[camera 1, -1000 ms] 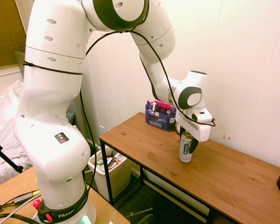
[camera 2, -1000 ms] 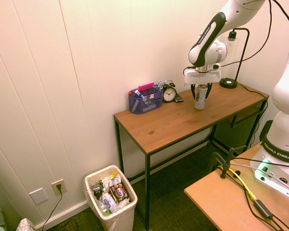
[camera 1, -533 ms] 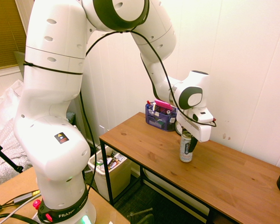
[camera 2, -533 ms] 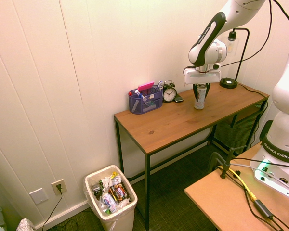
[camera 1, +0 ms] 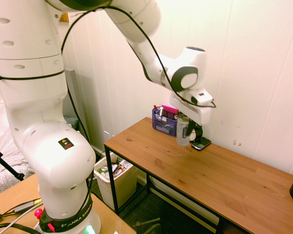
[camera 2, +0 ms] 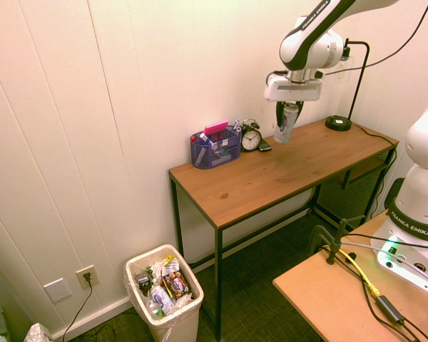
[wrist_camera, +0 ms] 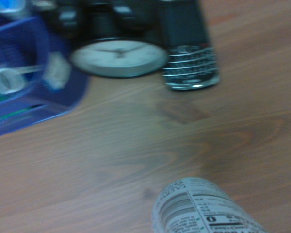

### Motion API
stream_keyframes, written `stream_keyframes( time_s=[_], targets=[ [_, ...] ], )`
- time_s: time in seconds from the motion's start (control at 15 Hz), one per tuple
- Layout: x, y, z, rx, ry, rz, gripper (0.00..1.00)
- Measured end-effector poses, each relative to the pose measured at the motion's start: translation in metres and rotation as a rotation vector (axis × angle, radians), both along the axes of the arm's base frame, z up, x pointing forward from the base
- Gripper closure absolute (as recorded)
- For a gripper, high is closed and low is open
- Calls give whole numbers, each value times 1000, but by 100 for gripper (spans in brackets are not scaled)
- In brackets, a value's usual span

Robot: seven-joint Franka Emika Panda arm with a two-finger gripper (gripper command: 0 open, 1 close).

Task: Throw the can in the trash bin

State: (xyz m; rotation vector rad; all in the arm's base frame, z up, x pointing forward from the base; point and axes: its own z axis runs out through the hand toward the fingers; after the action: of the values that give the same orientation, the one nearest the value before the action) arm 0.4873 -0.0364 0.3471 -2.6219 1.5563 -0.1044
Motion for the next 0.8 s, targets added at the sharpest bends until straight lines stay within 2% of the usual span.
stream_keyframes(
  time_s=[0.13,0.4,0.47,0.6,0.8],
  targets=[
    [-16,86,57,-16,-30,79,100],
    [-97,281,182,-72,-97,184,100],
    [-107,316,194,-89,-107,198,100],
    [-108,373,190,-111,-83,219,100],
    [-76,425,173,-99,-43,244,100]
  ],
)
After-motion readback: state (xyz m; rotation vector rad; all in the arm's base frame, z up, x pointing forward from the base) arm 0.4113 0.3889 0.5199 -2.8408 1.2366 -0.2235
